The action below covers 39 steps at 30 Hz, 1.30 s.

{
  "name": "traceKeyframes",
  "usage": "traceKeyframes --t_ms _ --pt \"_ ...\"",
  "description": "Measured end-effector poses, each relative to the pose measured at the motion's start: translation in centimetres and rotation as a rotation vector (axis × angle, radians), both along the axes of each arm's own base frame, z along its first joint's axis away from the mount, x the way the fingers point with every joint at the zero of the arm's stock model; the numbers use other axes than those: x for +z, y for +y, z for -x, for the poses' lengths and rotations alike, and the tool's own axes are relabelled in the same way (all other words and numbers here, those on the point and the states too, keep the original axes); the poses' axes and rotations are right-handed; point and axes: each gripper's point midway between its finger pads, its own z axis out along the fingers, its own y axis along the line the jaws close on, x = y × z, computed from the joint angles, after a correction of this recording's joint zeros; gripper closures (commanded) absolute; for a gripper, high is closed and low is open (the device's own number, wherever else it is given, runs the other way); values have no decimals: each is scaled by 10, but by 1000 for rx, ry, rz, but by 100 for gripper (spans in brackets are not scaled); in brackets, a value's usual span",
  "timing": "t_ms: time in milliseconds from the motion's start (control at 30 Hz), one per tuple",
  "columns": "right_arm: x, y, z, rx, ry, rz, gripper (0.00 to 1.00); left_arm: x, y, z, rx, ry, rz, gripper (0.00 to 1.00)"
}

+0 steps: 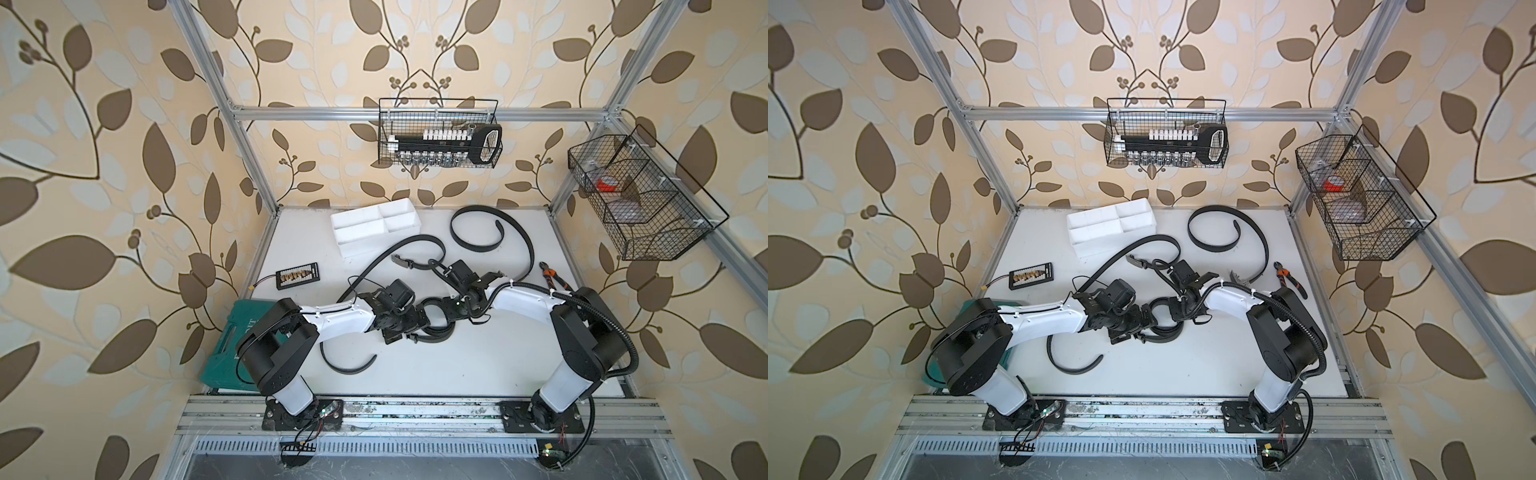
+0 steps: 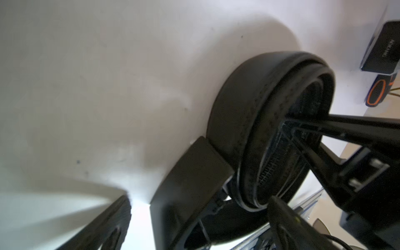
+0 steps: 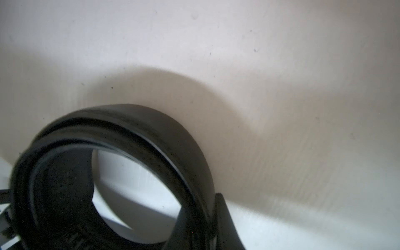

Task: Place the belts into the storage roll
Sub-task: Roll the belt at the center of the board.

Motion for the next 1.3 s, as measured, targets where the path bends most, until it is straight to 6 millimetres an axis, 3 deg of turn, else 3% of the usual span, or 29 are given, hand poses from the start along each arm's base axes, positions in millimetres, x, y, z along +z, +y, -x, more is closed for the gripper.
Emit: traceKeyframes --t_ms 167,633,800,1000,1300 --pt "0 0 0 3 -1 1 100 2 -18 4 -12 23 69 1" --pt "0 -1 0 2 0 1 100 5 -40 -5 -23 44 123 1" --pt "0 -2 -1 -5 4 -5 100 5 -33 -1 -18 30 110 1" --pt "-1 -3 -4 -21 36 -34 100 2 1 28 3 38 70 1" --pt "-1 2 -16 -28 37 -41 100 2 -7 40 6 63 89 1"
